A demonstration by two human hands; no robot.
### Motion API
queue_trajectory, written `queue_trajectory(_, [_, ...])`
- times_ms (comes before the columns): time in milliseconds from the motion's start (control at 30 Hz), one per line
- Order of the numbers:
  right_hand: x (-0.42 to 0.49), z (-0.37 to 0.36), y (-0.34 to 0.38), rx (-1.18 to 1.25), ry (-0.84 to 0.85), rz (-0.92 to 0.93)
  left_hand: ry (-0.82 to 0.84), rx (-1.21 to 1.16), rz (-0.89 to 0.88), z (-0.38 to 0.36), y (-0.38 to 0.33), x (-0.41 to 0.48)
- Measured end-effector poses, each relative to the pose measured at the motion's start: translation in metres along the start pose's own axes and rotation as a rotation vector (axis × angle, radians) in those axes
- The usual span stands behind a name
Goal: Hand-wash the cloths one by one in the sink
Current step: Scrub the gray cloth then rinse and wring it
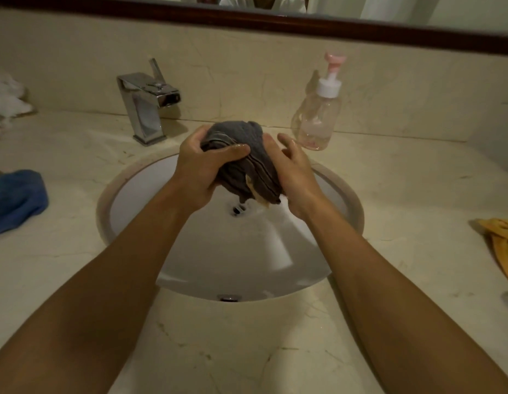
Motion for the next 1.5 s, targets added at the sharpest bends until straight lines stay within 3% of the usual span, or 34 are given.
queue_trajectory(67, [-0.006,-0.003,0.016,-0.164,0.075,0.166,-0.055,0.013,0.002,0.002,0.002,0.0])
queue_trajectory(133, [-0.011,-0.014,0.019,-0.255,0.202,0.207,-0.058,0.01,0.003,0.002,0.0,0.002])
queue_trajectory(267, [-0.008,-0.009,0.025,-0.171,0.176,0.219,0.064,0.079,0.046,0.0,-0.005,0.001])
queue_trajectory(367, [-0.003,0.008,0.037,-0.002,0.078,0.146,0.075,0.447,-0.017,0.007,-0.015,0.001])
queue_trajectory(433, [-0.002,0.011,0.047,0.074,0.068,0.085,0.163,0.757,-0.062,0.003,-0.019,0.0])
queue_trajectory(467, [-0.003,0.008,0.051,0.102,0.086,0.061,0.226,0.786,-0.036,-0.001,-0.019,-0.002])
queue_trajectory(567, [-0.005,0.002,0.066,0.329,0.119,0.009,0.383,0.401,0.106,-0.014,-0.029,-0.014])
queue_trajectory(633, [-0.009,-0.007,0.07,0.596,0.168,-0.063,0.396,0.107,0.165,-0.017,-0.041,-0.019])
queue_trajectory(700, [-0.012,-0.017,0.065,0.664,0.199,-0.125,0.416,-0.094,0.177,-0.017,-0.05,-0.022])
queue_trajectory(767, [-0.022,-0.033,0.055,0.552,0.262,-0.188,0.48,-0.171,0.154,-0.025,-0.058,-0.028])
queue_trajectory(867, [-0.037,-0.048,0.045,0.44,0.355,-0.258,0.447,-0.096,0.133,-0.031,-0.063,-0.028])
queue_trajectory(1000, [-0.034,-0.014,0.06,0.463,0.1,-0.074,0.09,0.115,0.145,-0.008,-0.065,-0.012])
queue_trajectory(1067, [-0.034,0.009,0.061,0.395,-0.071,-0.095,-0.13,0.153,0.144,0.008,-0.069,-0.011])
queue_trajectory(1133, [-0.036,0.029,0.06,-0.004,-0.157,-0.174,-0.205,0.053,0.107,0.012,-0.075,-0.007])
queue_trajectory(1233, [-0.045,0.046,0.077,-0.882,-0.185,-0.156,-0.102,-0.234,0.085,-0.007,-0.093,-0.006])
queue_trajectory(1367, [-0.062,0.043,0.131,-0.983,-0.384,0.197,0.114,-0.51,0.132,-0.047,-0.122,-0.012])
queue_trajectory(1500, [-0.053,0.052,0.155,-0.967,-0.363,0.153,0.296,-0.534,0.079,-0.068,-0.154,-0.018])
Point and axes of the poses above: each hand's wrist, its own x-axis towards the middle knuckle, its own z-axis out of the back of the hand, y = z × x, the point moved 8 cm from there along x, towards the middle knuckle, and after that the axes turned 10 degrees about x, right-handed, at the moved point
